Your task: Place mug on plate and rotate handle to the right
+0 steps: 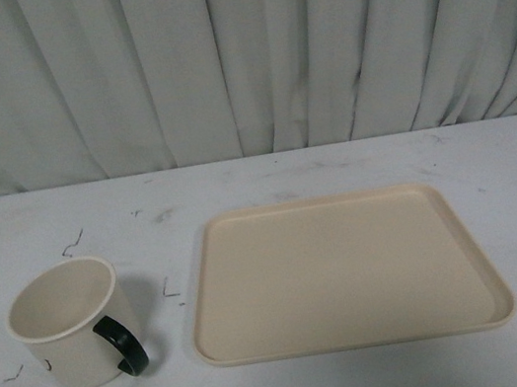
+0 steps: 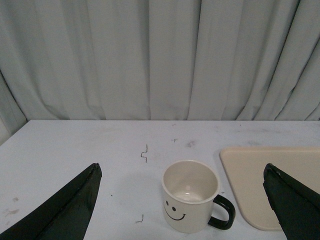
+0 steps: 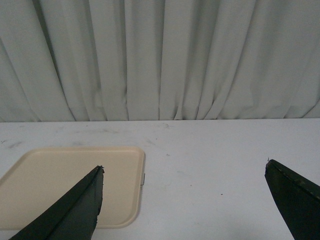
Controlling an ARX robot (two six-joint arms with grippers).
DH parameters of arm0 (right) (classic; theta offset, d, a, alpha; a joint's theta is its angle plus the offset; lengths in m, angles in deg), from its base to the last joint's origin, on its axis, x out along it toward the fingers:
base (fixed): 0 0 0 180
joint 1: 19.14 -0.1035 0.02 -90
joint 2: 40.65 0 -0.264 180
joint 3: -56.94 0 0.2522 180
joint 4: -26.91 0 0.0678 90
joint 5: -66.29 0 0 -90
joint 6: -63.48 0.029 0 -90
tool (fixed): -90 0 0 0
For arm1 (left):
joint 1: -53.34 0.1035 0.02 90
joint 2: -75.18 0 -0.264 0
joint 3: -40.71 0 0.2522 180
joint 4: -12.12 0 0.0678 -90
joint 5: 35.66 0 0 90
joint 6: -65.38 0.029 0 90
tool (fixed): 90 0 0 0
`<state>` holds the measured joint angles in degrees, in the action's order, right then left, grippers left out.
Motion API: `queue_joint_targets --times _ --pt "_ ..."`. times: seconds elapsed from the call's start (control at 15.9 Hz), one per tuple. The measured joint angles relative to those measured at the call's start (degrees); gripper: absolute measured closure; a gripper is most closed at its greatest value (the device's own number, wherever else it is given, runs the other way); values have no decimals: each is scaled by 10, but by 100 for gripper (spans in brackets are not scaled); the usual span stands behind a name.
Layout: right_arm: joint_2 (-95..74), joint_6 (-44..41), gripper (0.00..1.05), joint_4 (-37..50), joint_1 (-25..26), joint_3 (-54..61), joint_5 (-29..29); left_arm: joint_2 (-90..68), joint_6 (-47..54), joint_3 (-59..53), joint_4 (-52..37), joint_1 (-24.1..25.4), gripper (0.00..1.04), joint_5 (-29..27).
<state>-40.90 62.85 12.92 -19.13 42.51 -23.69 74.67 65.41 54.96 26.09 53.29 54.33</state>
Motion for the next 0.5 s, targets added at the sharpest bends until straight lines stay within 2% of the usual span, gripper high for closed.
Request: queue_joint_targets --times 0.5 --pt "0 0 6 0 0 0 0 0 0 0 -1 0 7 -1"
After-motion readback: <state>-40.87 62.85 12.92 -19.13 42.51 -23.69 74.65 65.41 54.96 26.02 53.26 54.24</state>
